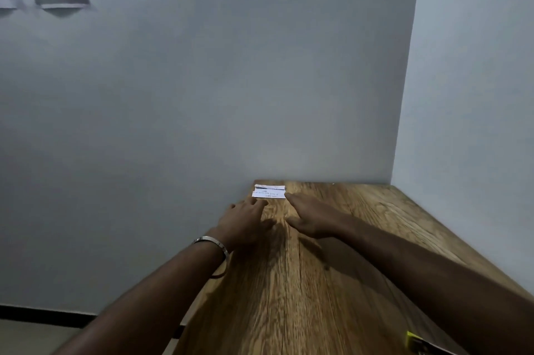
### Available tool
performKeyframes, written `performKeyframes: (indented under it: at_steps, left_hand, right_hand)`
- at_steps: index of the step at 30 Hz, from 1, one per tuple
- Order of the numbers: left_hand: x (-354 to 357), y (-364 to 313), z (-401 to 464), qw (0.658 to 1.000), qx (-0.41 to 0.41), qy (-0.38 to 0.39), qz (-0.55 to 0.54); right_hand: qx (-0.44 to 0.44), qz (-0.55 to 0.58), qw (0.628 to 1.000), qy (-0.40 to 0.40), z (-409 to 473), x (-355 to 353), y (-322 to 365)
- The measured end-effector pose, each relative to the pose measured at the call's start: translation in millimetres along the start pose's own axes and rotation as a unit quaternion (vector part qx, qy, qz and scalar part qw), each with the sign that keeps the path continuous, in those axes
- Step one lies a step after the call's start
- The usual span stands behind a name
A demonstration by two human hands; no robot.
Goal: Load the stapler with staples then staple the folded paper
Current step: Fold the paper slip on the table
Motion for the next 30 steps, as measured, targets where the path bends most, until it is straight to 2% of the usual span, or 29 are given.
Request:
performKeyframes:
  at_steps: [7,12,24,30]
  left_hand:
    - [32.1,16.9,38.1,0.999,-0.014,0.041,0.007]
    - [44.7,21.5,65.0,0.998,0.003,0.042,0.041]
    - [70.6,39.2,95.1,0.995,-0.018,0.101,0.008]
    - [78.3,32.4,91.4,0.994,-0.024,0.106,-0.022]
  right_hand:
    - [-0.007,0.011,1.000,0.015,52.7,31.8,-7.8]
    - [0.024,0.011,0.999,0.036,79.4,58.7,-26.3]
    - [0.063,-0.063,0.990,0.106,103.3,90.2,-50.7]
    - [0.078,-0.056,0.987,0.129,102.8,96.4,-54.9]
Point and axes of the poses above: each hand's wrist, its own z-axis towards the middle knuckle, its own x-axis out of the palm, y = z × x, the point moved 9 cm from there along z, towards the middle knuckle, and after that the axes turned 6 degrees about -y, right-handed, at the moved point
